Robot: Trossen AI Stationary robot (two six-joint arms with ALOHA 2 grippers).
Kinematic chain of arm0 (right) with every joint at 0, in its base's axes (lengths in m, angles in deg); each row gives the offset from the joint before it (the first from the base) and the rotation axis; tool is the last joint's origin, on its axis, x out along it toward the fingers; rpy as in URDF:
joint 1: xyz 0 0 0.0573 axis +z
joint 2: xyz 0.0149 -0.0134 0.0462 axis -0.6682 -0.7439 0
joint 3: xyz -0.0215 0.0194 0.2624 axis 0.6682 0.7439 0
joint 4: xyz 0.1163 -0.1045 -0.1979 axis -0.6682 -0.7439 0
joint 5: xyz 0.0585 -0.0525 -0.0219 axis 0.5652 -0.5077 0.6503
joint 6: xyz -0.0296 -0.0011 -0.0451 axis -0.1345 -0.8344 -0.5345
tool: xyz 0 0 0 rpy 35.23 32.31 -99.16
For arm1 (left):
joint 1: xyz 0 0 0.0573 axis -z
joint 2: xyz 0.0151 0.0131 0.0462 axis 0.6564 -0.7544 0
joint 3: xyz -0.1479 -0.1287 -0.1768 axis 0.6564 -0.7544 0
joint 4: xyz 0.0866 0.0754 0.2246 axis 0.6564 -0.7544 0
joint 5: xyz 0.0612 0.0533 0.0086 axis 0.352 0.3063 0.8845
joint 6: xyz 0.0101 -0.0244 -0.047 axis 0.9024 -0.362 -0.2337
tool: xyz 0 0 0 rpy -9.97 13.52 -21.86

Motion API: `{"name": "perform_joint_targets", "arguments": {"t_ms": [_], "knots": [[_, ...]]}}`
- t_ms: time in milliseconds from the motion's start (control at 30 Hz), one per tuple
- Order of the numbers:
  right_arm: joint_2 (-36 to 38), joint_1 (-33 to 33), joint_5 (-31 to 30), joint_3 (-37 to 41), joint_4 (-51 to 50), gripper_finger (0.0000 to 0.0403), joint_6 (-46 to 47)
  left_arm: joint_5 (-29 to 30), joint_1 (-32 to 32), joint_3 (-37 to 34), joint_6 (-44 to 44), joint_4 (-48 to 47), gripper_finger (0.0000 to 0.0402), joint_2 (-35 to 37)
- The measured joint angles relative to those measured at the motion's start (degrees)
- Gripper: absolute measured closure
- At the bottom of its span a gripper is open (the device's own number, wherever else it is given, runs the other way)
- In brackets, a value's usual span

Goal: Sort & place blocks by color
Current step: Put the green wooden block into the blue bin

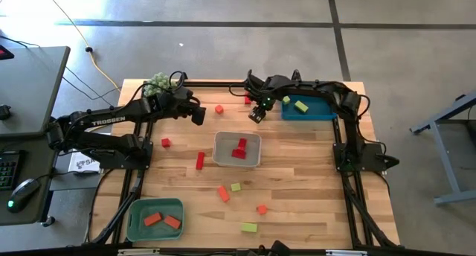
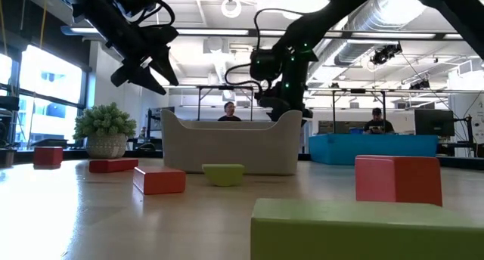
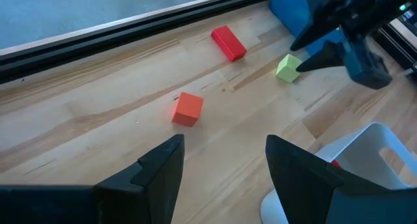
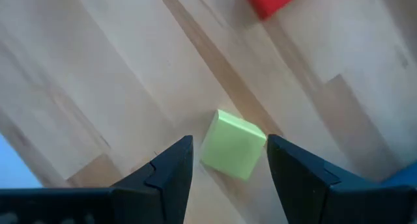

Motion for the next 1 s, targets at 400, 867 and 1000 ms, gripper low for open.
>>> {"name": "perform_joint_targets", "arguments": {"t_ms": [400, 867, 1000], "knots": [[-2.17, 0.0, -1.42, -0.02, -0.51, 0.0219, 2.4, 0.02, 0.02, -0.02, -0.9, 0.02, 0.0195, 0.0], [-2.87, -0.15, -1.39, -0.15, -0.73, 0.0219, 1.9, 0.02, 0.02, -0.02, -0.9, 0.02, 0.0195, 0.0], [-3.65, -0.17, -1.28, 0.32, -1.35, 0.0219, 0.3, 0.02, 0.02, -0.02, -0.9, 0.02, 0.0195, 0.0]]}}
